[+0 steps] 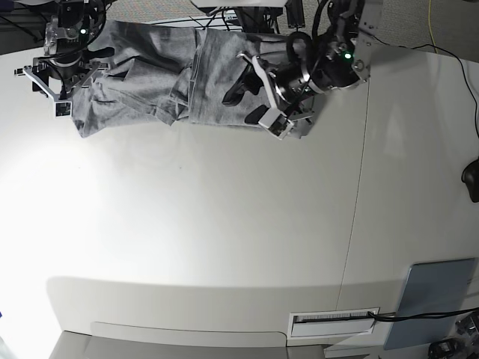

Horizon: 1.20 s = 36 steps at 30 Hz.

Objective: Fold the T-shirt properly

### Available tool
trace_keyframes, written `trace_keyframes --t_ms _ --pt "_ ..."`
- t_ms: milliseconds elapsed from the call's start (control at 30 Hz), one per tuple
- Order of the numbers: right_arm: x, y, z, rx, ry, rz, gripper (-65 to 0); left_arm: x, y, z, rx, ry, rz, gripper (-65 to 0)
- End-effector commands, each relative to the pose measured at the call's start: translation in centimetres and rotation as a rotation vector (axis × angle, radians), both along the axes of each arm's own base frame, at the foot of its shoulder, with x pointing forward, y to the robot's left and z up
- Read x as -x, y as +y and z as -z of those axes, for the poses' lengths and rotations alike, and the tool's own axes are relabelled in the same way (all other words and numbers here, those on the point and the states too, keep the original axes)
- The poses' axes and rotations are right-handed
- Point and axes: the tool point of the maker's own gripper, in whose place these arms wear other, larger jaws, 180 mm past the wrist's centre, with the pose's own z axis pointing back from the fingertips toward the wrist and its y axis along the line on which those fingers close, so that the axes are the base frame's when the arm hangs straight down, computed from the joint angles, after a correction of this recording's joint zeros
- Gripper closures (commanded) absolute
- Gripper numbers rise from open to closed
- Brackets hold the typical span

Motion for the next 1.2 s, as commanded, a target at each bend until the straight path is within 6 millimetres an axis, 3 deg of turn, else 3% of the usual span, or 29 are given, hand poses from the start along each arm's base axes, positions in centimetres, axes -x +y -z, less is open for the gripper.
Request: trace_keyframes --t_ms 0,133,367,533,700,967,1167 --pt "-0.8 -0.5 -1.2 -0.005 -0.049 -0.014 -26.6 -0.2 -0.3 -1.4 0.046 -0.026 0.006 -34.7" --pt "-0.9 -0.6 -1.7 -0.208 -0.1 -0.013 -26.6 -0.6 0.3 -1.9 0.082 -0.023 -0.01 -34.7" --pt "0.7 -2.4 -3.4 -0.385 -0.116 -0.002 -26.7 -1.6 2.5 -1.9 0.051 -0.055 -0.043 -34.7" --pt "2.6 -3.5 -0.1 -0.478 -0.051 0.052 -39.0 -1.9 3.9 -1.6 0.019 -0.057 -0.054 -34.7" --pt "4.0 -2.5 3.2 -0.666 -0.023 0.081 -39.2 -1.8 4.4 -1.3 -0.005 -0.057 -0.046 -34.7" --pt "5.2 -0.8 5.4 -0.771 0.038 0.043 -39.2 -1.8 4.3 -1.4 0.003 -0.056 -0.045 -34.7" --pt "4.7 2.2 6.7 -0.823 0.082 -0.023 -39.2 -1.8 4.4 -1.4 0.003 -0.056 -0.046 -34.6"
